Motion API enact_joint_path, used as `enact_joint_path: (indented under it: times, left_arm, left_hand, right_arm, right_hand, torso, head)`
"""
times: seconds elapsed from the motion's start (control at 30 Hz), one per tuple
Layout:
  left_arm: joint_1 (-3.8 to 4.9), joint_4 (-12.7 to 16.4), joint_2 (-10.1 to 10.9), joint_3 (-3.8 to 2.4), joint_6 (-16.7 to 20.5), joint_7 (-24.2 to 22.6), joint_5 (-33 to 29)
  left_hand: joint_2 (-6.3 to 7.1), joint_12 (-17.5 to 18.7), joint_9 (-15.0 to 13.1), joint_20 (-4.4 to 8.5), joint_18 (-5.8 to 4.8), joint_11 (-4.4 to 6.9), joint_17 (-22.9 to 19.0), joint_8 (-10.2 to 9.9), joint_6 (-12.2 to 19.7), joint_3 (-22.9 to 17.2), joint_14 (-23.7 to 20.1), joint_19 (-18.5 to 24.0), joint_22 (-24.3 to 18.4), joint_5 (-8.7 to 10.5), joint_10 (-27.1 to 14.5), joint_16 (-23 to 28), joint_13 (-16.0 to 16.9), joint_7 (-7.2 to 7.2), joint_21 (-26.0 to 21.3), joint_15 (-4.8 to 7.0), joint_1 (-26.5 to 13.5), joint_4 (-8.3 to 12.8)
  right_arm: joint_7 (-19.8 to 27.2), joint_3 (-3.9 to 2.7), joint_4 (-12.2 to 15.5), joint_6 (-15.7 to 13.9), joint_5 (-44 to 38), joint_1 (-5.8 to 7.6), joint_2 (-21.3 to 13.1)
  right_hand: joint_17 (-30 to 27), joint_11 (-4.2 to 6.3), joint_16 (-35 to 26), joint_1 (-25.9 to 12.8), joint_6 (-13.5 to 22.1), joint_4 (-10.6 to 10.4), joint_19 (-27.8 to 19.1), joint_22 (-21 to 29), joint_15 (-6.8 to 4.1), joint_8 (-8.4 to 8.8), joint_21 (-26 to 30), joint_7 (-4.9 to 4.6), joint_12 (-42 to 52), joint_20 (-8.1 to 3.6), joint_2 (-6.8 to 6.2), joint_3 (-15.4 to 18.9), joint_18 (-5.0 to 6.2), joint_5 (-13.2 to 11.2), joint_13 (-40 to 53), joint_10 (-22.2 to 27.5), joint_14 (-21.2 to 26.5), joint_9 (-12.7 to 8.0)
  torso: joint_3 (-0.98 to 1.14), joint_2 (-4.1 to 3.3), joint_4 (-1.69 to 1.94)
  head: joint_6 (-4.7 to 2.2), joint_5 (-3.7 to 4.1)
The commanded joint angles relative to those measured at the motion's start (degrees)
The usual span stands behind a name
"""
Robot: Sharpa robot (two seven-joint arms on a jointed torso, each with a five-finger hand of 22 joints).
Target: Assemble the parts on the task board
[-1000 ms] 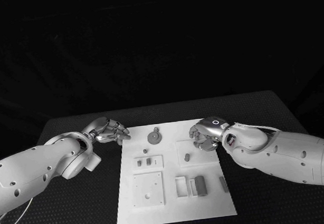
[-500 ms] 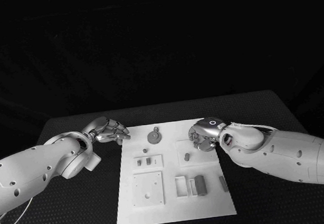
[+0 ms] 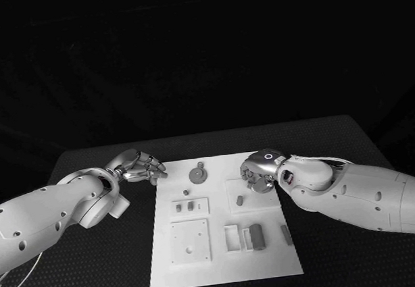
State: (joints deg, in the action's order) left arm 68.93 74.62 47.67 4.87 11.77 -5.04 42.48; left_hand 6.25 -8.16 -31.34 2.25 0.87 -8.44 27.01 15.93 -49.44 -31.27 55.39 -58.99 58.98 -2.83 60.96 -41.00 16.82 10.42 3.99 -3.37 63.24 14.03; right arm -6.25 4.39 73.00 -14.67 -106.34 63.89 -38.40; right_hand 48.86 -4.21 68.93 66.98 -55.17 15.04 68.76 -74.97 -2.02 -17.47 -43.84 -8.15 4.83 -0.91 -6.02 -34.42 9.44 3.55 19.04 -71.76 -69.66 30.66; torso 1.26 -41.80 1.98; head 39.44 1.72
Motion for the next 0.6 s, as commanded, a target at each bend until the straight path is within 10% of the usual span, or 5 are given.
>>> enact_joint_path:
  times: [0.03,0.6]
  left_arm:
    - [0.05,0.1,-0.1,-0.04,-0.5,-0.2,0.2]
    - [0.05,0.0,-0.1,-0.04,-0.6,-0.2,0.2]
  left_hand:
    - [-0.16,0.2,0.0,-0.03,1.14,0.05,0.1,0.0,0.4,0.2,0.3,-0.5,-0.1,-0.14,-0.4,0.3,-0.1,-0.08,0.0,0.01,-0.4,-0.2]
    - [-0.19,0.2,0.1,0.01,1.15,0.03,0.2,0.0,0.4,0.2,0.4,-0.6,-0.1,-0.14,-0.5,0.3,-0.1,-0.07,0.1,0.04,-0.5,-0.3]
  right_arm:
    - [-1.3,0.41,-0.2,5.3,-2.7,-0.53,0.1]
    - [-1.3,0.43,0.7,4.7,-3.1,-0.63,-0.6]
  right_hand:
    - [-0.1,-0.46,-0.5,-0.5,0.0,0.4,-0.8,-0.9,0.27,0.06,0.4,0.15,-1.0,0.20,0.09,-0.1,5.56,0.1,-0.8,1.6,0.8,-0.1]
    - [-0.2,-0.13,-0.5,0.6,-1.3,1.4,0.3,-1.1,-0.07,-0.49,0.0,0.67,-0.2,-0.15,0.32,-0.2,5.56,0.0,-1.3,0.6,0.1,0.2]
  torso:
    - [-0.02,0.00,-0.08]
    - [0.01,0.02,-0.09]
  head:
    - [0.06,-0.03]
    - [0.25,0.04]
